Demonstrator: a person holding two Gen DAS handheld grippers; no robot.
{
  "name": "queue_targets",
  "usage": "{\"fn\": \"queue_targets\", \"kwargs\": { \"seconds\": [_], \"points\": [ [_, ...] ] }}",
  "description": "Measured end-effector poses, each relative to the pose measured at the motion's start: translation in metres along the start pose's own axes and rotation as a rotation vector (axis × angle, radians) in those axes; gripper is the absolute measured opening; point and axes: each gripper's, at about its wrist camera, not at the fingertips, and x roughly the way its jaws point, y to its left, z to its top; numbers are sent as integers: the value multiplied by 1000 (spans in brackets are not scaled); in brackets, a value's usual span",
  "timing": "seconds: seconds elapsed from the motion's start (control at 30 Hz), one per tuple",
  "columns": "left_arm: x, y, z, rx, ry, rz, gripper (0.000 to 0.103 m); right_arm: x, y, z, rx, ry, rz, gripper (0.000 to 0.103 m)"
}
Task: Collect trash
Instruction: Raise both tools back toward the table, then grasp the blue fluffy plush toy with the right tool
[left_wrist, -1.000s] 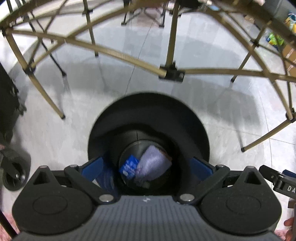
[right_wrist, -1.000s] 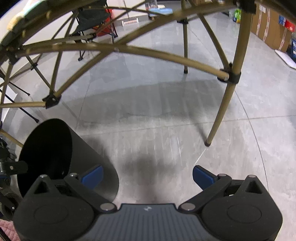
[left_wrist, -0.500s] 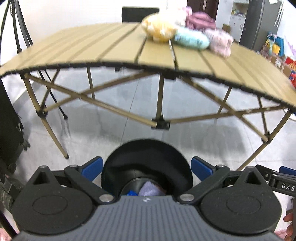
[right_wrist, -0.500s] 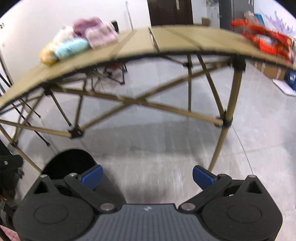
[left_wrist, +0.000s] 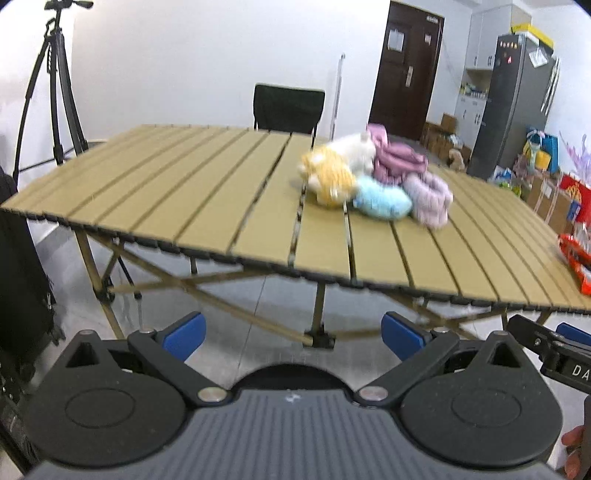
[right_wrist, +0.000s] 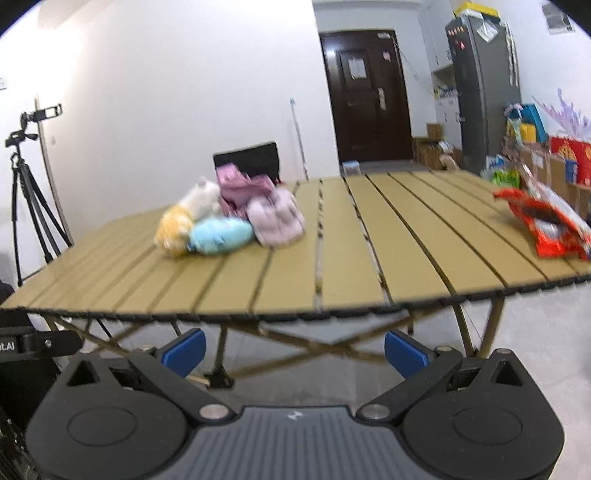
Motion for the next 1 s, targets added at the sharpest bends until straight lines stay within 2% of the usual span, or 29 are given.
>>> {"fn": "queue_targets", "kwargs": {
  "seconds": [0.17, 0.4, 0.7, 1.0],
  "points": [
    [-1, 3, 21, -6, -48, 7, 103, 7, 9, 20, -9, -63, 59, 103],
    [9, 9, 47, -9, -100, 31, 103, 25, 23, 44, -25, -151, 94, 103],
    [39, 25, 79, -37, -113, 60, 103, 73, 45, 67, -60, -165, 103, 103],
    [65, 38, 103, -47, -121, 86, 103, 131, 71, 84, -60, -84, 124, 103]
  ]
}}
